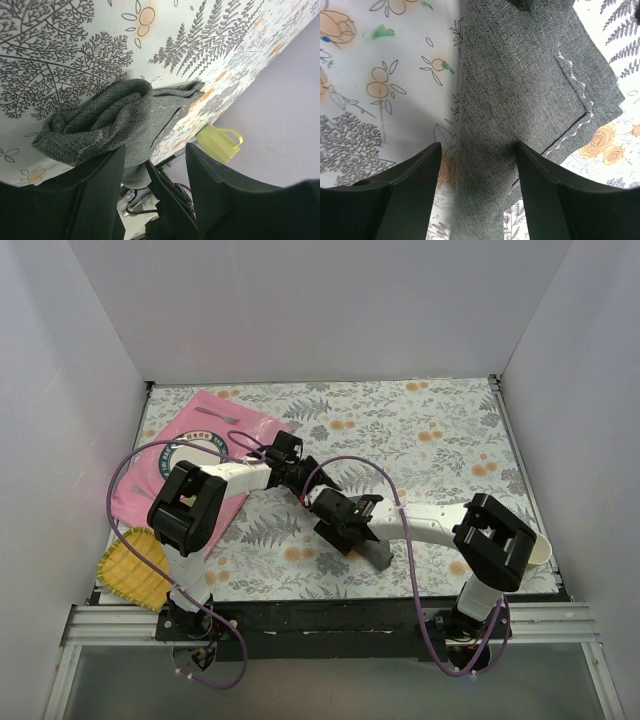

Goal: Fold the napkin, place the utensils inside, and roll it up
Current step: Roll the napkin with the utensil

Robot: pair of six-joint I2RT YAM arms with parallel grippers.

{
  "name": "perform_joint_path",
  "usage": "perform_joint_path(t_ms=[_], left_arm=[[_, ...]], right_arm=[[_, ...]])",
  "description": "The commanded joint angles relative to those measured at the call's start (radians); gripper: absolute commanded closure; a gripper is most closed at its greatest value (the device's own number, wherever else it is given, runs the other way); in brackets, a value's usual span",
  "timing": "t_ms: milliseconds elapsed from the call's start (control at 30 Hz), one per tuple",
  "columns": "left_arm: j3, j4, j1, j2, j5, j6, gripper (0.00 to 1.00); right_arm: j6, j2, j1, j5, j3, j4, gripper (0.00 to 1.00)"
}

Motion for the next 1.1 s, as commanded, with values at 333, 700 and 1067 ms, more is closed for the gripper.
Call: perform_joint_path(t_ms=[333,700,1067], left_arm=[[0.051,-0.083,0.030,-0.038,-0.030,0.042,0.42],[0.243,-0.387,0.133,-0.132,-0.223,0.151,0.37],[0.151,-0.308,0.147,-0.249,-0.205,0.091,0.38]], right_arm=[[0.019,0.035,-0.073,0.017,-0.128,0.124,0.54],[0.031,0.052,-0.154,-0.299,-0.012,0.098,0.78],[0.215,0.070,-0.352,-0.911,-0.024,0.205,0.81]])
